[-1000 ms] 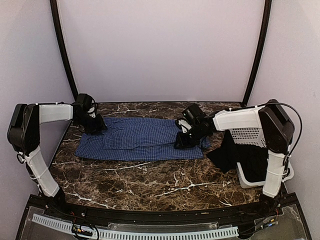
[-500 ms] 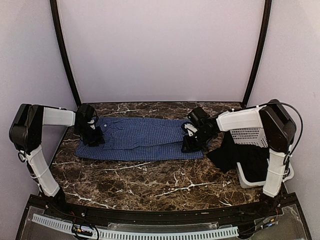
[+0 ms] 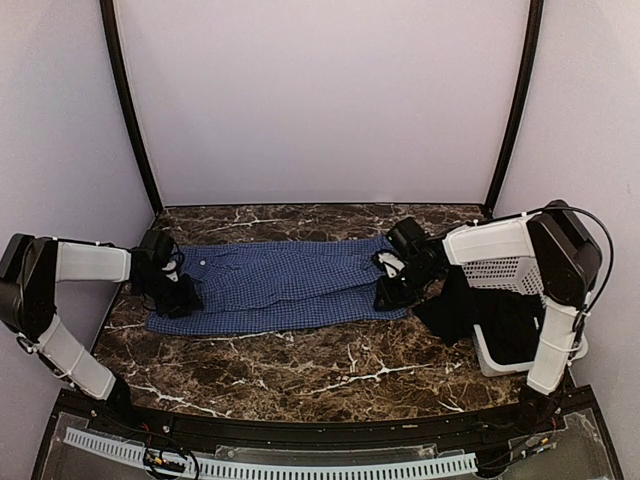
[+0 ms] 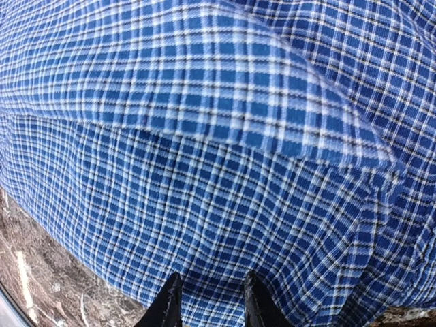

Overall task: Fold and stack the mixed laundry pile
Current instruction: Adjust the rectangle-folded shirt at the center of the board.

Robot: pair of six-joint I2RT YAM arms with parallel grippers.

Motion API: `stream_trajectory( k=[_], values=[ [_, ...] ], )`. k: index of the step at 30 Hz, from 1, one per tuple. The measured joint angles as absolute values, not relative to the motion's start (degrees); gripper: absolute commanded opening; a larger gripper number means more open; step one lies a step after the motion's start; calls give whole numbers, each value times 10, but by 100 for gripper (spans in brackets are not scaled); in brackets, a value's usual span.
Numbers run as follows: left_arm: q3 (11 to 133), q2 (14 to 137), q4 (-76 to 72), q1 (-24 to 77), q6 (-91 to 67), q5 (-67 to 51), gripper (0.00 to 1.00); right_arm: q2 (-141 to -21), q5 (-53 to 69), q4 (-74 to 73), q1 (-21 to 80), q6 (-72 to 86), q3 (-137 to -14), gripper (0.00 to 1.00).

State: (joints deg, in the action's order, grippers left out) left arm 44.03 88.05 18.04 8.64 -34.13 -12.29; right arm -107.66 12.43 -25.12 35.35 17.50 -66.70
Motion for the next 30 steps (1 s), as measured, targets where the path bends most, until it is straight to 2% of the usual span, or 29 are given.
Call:
stream_trajectory(
  k=[4, 8, 14, 19, 25, 30],
  values=[
    [424, 821, 198, 86, -349, -127, 42, -1062, 145, -263, 352, 166, -667, 31],
    [462, 761, 216, 82, -355, -117, 44, -1046, 168, -273, 352, 157, -712, 33],
    [536, 780, 214, 21, -356, -131, 45, -1065, 191, -259, 352, 147, -841, 34],
    [535, 816, 214, -20, -357, -144, 46, -1140, 212, -246, 354, 136, -940, 35],
    [517, 826, 206, -40, -361, -164, 48, -1242, 225, -251, 360, 122, -1016, 42],
    [503, 844, 194, -51, -363, -173, 49, -1301, 232, -263, 372, 109, -1071, 44]
  ],
)
